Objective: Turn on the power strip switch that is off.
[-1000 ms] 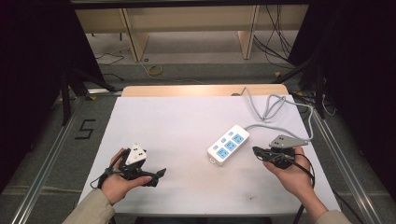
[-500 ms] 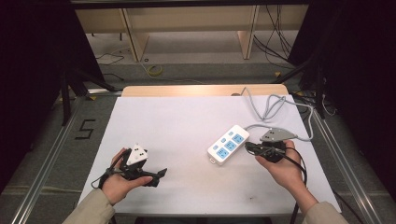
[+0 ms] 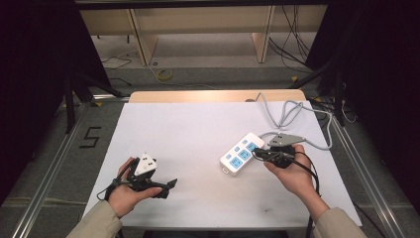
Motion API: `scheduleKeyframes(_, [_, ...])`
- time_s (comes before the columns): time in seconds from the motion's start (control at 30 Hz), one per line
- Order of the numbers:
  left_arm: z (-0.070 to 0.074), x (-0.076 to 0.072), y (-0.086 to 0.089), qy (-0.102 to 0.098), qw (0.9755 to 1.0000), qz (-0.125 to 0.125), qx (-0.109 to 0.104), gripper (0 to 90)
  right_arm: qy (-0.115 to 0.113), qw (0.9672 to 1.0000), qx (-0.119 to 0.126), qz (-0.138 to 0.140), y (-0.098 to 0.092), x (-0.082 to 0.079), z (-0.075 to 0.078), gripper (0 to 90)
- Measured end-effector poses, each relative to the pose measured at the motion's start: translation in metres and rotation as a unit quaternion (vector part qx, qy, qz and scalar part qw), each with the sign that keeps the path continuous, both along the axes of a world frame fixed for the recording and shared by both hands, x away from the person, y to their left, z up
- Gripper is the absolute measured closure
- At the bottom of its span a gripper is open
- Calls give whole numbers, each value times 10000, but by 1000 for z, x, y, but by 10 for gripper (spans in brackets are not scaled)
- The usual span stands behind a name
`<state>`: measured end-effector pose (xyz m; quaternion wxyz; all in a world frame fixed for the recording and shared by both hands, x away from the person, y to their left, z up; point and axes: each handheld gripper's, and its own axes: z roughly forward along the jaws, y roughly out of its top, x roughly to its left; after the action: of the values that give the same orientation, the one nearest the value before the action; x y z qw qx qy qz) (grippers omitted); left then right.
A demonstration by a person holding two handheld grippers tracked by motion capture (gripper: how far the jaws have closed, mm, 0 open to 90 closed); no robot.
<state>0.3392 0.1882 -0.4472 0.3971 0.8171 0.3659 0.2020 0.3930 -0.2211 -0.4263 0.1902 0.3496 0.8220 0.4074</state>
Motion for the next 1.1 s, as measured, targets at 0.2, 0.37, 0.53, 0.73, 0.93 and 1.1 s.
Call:
scheduleKeyframes(0.2, [0,0,0,-13,10000,3,-7,14,23,10000,-40,62,6,7,1,900])
scheduleKeyframes(0.37, [0,-1,-1,-10,10000,0,-13,14,75,9999,-70,63,11,11,2,900])
scheduleKeyframes(0.53, [0,-1,-2,-19,10000,9,-4,14,113,9998,-120,75,14,14,2,900])
scheduleKeyframes(0.73, [0,-1,-3,-36,10000,4,-4,14,176,9997,-130,65,17,19,2,900])
scheduleKeyframes(0.93, [0,-1,-2,-26,10000,14,0,14,268,9994,-183,100,23,25,2,900])
scheduleKeyframes(1.1, [0,-1,-2,-24,10000,19,-5,14,325,9991,-232,128,29,30,3,900])
